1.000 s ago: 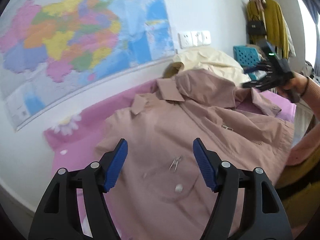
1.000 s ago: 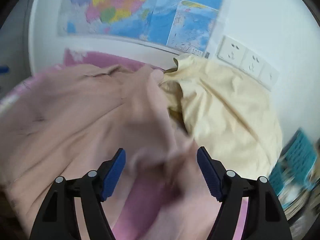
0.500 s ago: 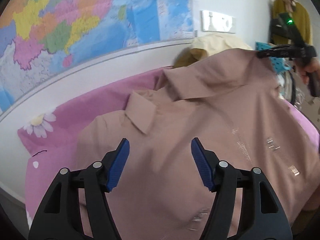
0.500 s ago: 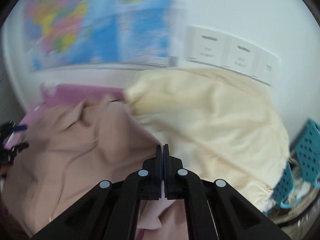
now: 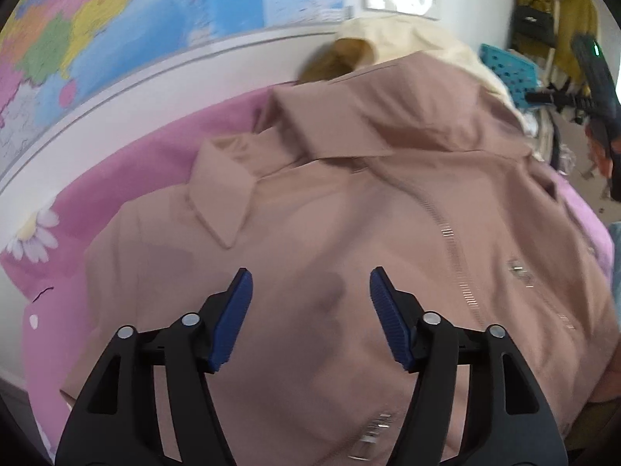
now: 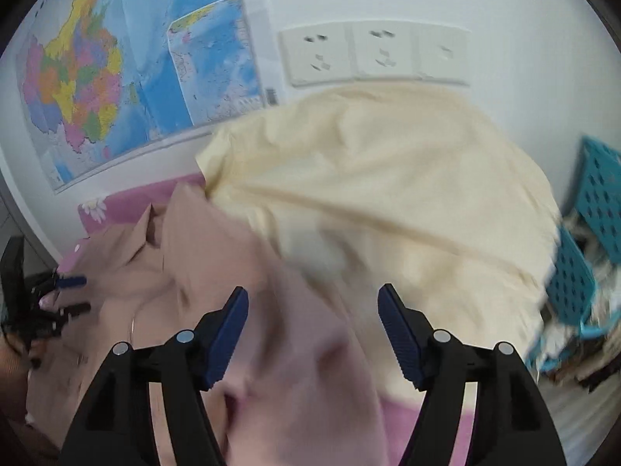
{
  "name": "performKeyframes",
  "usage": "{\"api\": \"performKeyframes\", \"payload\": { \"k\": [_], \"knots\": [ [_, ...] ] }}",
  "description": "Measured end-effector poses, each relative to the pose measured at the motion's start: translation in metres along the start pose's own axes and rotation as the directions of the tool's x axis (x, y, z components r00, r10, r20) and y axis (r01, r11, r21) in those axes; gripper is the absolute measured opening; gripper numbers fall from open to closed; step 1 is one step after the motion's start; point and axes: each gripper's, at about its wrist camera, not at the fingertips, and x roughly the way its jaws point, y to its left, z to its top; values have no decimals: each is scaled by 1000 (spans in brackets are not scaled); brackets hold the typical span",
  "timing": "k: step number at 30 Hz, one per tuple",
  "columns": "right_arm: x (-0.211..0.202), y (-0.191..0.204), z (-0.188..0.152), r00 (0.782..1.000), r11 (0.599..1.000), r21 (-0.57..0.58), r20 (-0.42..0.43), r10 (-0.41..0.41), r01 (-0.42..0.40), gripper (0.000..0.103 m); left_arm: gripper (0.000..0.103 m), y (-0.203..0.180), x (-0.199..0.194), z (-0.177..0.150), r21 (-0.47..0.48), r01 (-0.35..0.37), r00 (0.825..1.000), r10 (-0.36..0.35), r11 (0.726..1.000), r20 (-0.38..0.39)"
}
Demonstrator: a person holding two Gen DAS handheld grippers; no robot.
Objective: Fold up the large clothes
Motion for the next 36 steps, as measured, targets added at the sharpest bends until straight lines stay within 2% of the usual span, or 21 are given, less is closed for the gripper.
{"api": "performKeyframes", "payload": {
  "k": [4, 7, 10, 12, 17, 18, 19, 21, 26, 31, 34, 36],
  "knots": [
    [-14, -34, -61, 995, 996, 88, -96, 22, -14, 71, 65, -22, -4, 8, 13, 74, 997, -74, 997, 10],
    [-9, -38, -105, 986, 990, 134, -157, 53, -32, 71, 65, -44, -2, 17, 40, 118, 993, -119, 992, 12],
    [-6, -43, -130, 983, 984, 169, -164, 85, -57, 71, 66, -66, 2, 23, 79, 133, 991, -135, 988, 17],
    [-5, -42, -134, 980, 974, 194, -136, 143, -115, 69, 66, -79, 6, 25, 87, 125, 992, -127, 988, 16],
    [-2, -33, -136, 975, 972, 170, -119, 185, -164, 65, 66, -101, 10, 26, 88, 111, 994, -113, 990, 15],
    [-1, -32, -137, 975, 973, 167, -122, 184, -163, 55, 66, -104, 10, 26, 89, 107, 994, -109, 990, 18],
    [0, -30, -137, 974, 971, 166, -121, 191, -170, 36, 66, -107, 10, 26, 95, 103, 994, -106, 990, 21],
    [0, -29, -137, 965, 962, 176, -127, 230, -207, 11, 66, -113, 8, 25, 102, 103, 994, -106, 989, 26],
    [-20, -30, -125, 969, 958, 176, -66, 240, -225, 5, 66, -118, 6, 25, 118, 105, 993, -110, 987, 36],
    [-62, -22, -89, 969, 961, 130, 2, 248, -246, 5, 66, -115, 6, 26, 107, 115, 992, -119, 988, 33],
    [-95, -3, -59, 962, 961, 57, 45, 268, -270, 5, 66, -108, 0, 26, 90, 133, 990, -137, 987, 46],
    [-123, 21, -34, 957, 961, -37, 82, 277, -275, 5, 71, -99, -7, 25, 74, 157, 984, -162, 985, 69]
  ]
}}
